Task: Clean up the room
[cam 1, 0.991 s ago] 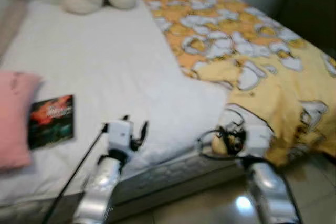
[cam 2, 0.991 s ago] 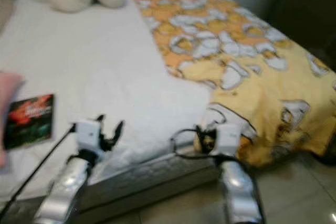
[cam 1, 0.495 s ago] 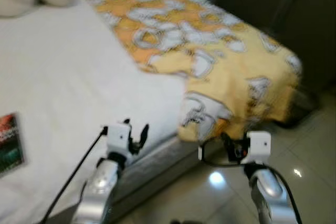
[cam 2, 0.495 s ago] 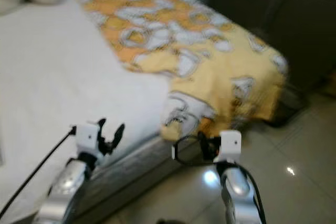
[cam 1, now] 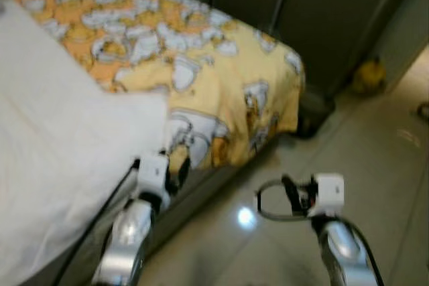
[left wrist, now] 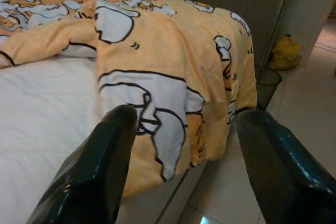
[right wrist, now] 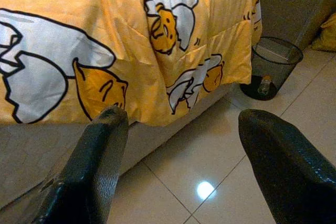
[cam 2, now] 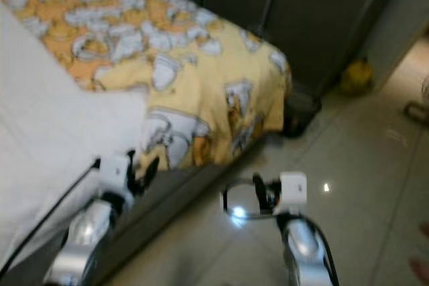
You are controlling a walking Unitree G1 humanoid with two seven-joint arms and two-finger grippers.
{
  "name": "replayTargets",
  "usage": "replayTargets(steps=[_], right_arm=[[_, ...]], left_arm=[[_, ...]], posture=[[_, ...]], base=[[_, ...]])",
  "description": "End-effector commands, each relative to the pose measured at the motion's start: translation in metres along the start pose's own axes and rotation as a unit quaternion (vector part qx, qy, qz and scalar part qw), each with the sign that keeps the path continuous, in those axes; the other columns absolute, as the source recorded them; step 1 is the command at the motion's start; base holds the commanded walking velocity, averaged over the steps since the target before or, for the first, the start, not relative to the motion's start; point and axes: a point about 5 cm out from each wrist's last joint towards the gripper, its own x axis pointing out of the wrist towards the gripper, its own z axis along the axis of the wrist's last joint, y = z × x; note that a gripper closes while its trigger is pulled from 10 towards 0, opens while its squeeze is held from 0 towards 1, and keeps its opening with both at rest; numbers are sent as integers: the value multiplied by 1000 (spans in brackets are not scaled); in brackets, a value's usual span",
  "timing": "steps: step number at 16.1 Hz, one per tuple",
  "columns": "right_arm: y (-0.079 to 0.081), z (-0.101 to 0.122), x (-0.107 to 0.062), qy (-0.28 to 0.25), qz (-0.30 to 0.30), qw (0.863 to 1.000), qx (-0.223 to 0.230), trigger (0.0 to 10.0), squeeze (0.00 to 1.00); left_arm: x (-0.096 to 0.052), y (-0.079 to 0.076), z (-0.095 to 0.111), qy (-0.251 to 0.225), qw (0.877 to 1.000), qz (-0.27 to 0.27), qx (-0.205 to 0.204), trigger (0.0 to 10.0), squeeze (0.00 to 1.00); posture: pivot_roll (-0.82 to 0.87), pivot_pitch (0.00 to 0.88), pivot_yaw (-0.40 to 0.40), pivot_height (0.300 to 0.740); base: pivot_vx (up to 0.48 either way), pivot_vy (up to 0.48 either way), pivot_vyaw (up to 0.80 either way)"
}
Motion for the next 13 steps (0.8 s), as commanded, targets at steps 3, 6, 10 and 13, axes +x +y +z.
replayTargets(steps=[3,6,10,13], right_arm=[[2,7,6,-16,10,1000,-19,10000,0],[5,10,7,-25,13,999,-22,10000,0],[6,10,6,-27,15,999,-28,10000,0],[7,10,5,-28,20,999,-37,10000,0]], left_arm=[[4,-6,2,-6,1000,3,3,10000,0],[14,1,2,11,999,46,-17,10000,259],[21,4,1,24,997,66,-32,10000,0],[24,8,-1,36,995,80,-40,10000,0]], posture=[[21,0,-26,740],[18,0,-22,740],[6,0,-15,740],[1,0,-11,740]], base=[[374,-295,0],[377,-294,0],[423,-131,0],[441,96,0]])
